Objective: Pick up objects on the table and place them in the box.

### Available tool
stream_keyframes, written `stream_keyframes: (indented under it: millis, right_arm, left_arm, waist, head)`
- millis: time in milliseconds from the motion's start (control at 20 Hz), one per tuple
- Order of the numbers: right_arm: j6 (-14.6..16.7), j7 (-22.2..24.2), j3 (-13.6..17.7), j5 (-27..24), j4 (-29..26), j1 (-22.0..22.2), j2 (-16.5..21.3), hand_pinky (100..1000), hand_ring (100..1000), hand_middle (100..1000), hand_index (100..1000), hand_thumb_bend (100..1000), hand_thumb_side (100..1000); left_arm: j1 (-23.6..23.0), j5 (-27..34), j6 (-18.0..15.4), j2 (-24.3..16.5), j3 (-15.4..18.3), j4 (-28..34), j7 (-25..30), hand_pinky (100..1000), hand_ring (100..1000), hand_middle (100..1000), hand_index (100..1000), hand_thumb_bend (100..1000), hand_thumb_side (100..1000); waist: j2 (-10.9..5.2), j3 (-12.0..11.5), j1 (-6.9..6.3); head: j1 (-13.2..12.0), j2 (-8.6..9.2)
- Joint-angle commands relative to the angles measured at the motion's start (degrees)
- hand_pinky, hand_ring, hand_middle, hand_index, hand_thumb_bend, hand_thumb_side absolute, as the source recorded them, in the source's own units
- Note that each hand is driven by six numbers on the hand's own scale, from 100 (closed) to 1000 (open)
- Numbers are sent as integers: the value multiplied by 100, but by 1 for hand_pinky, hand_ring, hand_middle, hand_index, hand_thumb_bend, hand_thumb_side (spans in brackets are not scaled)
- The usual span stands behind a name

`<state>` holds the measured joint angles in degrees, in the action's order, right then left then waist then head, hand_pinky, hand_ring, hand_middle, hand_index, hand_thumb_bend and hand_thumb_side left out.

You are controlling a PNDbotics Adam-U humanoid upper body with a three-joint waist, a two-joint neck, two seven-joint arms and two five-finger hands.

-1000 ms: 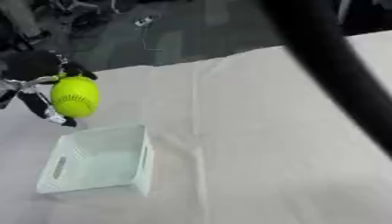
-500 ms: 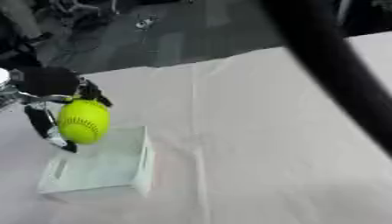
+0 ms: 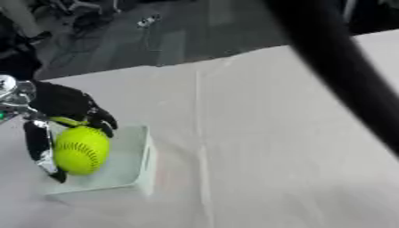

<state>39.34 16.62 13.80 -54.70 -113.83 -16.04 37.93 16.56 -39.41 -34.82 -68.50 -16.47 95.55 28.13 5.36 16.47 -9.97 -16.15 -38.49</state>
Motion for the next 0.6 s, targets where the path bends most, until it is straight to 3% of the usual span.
stream_keyframes:
  millis: [50, 100, 150, 200, 250, 350, 450, 500, 600]
  right_arm:
    - [14, 3, 33, 21, -76, -3, 170, 148, 443, 475, 650, 100, 953]
    - [14, 3, 34, 23, -76, -2, 171, 148, 443, 475, 650, 100, 953]
    - [15, 3, 34, 24, -76, 0, 171, 148, 443, 475, 650, 100, 953]
    - [15, 3, 35, 25, -76, 1, 171, 148, 443, 475, 650, 100, 953]
    - [16, 3, 36, 27, -76, 3, 171, 148, 443, 475, 650, 100, 953]
    - [14, 3, 36, 31, -76, 9, 171, 147, 443, 476, 650, 100, 953]
    - [16, 2, 40, 38, -76, 20, 171, 148, 443, 476, 650, 100, 953]
    - [19, -1, 44, 42, -76, 27, 171, 148, 443, 476, 650, 100, 953]
    - [32, -15, 63, 57, -76, 54, 167, 148, 443, 476, 650, 100, 953]
  left_arm:
    - [34, -87, -287, -271, 106, 61, 700, 1000, 1000, 1000, 1000, 759, 976]
    - [37, -84, -278, -269, 121, 57, 783, 1000, 1000, 1000, 1000, 868, 1000]
    - [40, -70, -270, -266, 135, 57, 851, 1000, 1000, 1000, 1000, 852, 1000]
    - [46, -43, -257, -259, 154, 60, 896, 1000, 1000, 1000, 1000, 949, 1000]
    - [50, -13, -244, -255, 171, 68, 927, 1000, 1000, 1000, 1000, 932, 1000]
    - [55, 62, -207, -244, 210, 88, 958, 1000, 1000, 1000, 1000, 984, 1000]
    - [89, 204, -143, -190, 327, 181, 747, 1000, 1000, 1000, 1000, 767, 976]
    - [95, 257, -107, -169, 405, 257, 538, 1000, 1000, 1000, 1000, 632, 900]
    - [28, 462, -23, -47, 721, 531, -332, 1000, 1000, 1000, 986, 424, 809]
  waist:
    - [-87, -5, 45]
    - [-88, -7, 45]
    - [-89, -8, 46]
    - [-90, -9, 46]
    - [-91, -11, 46]
    - [-93, -15, 48]
    - [-97, -32, 51]
    - [-99, -43, 53]
    - [-96, -89, 66]
  head:
    - [-46, 4]
    - [-48, 3]
    - [-49, 3]
    - [-54, 3]
    - [-56, 3]
    - [-62, 4]
    - [-64, 5]
    - [-61, 8]
    - [-15, 26]
